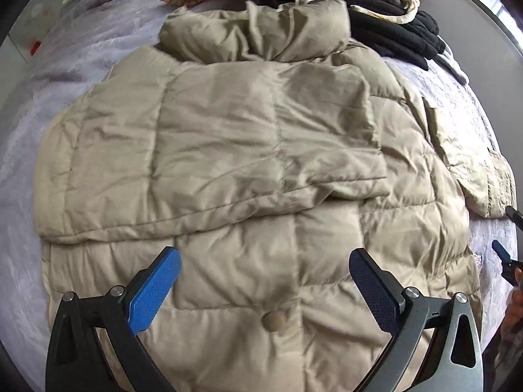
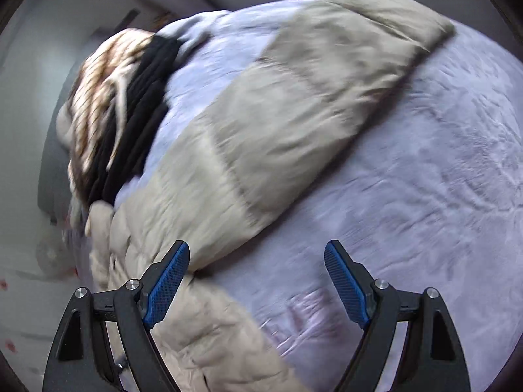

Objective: Fold large clothes

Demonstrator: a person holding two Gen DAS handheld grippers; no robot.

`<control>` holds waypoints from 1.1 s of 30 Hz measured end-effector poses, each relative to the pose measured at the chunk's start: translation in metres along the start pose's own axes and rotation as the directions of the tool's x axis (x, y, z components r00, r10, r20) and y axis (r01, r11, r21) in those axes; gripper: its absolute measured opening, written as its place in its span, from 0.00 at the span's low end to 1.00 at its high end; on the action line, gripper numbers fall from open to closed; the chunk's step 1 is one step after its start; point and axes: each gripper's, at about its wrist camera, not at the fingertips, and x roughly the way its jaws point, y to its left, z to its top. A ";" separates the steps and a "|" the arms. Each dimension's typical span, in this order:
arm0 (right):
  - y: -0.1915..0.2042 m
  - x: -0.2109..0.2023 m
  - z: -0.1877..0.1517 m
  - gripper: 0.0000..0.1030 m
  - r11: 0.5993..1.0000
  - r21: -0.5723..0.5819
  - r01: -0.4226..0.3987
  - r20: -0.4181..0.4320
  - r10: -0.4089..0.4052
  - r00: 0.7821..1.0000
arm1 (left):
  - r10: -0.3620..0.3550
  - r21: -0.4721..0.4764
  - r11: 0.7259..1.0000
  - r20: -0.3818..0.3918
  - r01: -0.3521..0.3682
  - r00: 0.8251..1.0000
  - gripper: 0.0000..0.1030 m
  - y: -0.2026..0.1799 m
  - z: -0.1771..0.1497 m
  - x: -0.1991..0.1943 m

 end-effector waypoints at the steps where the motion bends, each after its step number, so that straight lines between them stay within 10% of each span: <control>1: -0.009 -0.001 0.009 0.84 0.999 0.038 -0.006 0.017 0.006 1.000 | 0.004 0.005 1.000 0.003 -0.004 1.000 1.00 -0.004 0.002 0.001; 15: -0.022 0.038 0.097 0.81 0.924 0.296 -0.242 0.099 0.222 0.970 | -0.005 -0.004 1.000 0.041 0.005 0.999 1.00 -0.042 0.024 0.009; 18: -0.008 0.045 0.099 0.31 0.911 0.294 -0.287 0.059 0.283 0.957 | -0.001 -0.025 1.000 0.051 0.003 0.999 1.00 -0.037 0.023 0.008; 19: 0.003 0.047 0.098 0.13 0.918 0.269 -0.290 0.040 0.290 0.956 | -0.003 -0.029 1.000 0.050 0.005 0.999 1.00 -0.032 0.021 0.006; 27: 0.142 0.026 0.061 0.11 0.946 -0.189 -0.263 0.014 0.271 0.963 | 0.052 -0.081 0.996 0.074 -0.046 0.996 1.00 0.014 0.013 -0.008; 30: 0.222 0.022 0.019 0.11 0.852 -0.461 -0.249 -0.011 0.275 0.961 | 0.015 -0.152 0.988 0.061 -0.006 0.998 1.00 0.045 0.010 -0.008; 33: 0.304 0.030 -0.056 0.11 0.659 -0.714 -0.235 -0.070 0.267 0.961 | 0.032 -0.234 0.972 0.076 -0.014 0.997 1.00 0.076 0.005 -0.013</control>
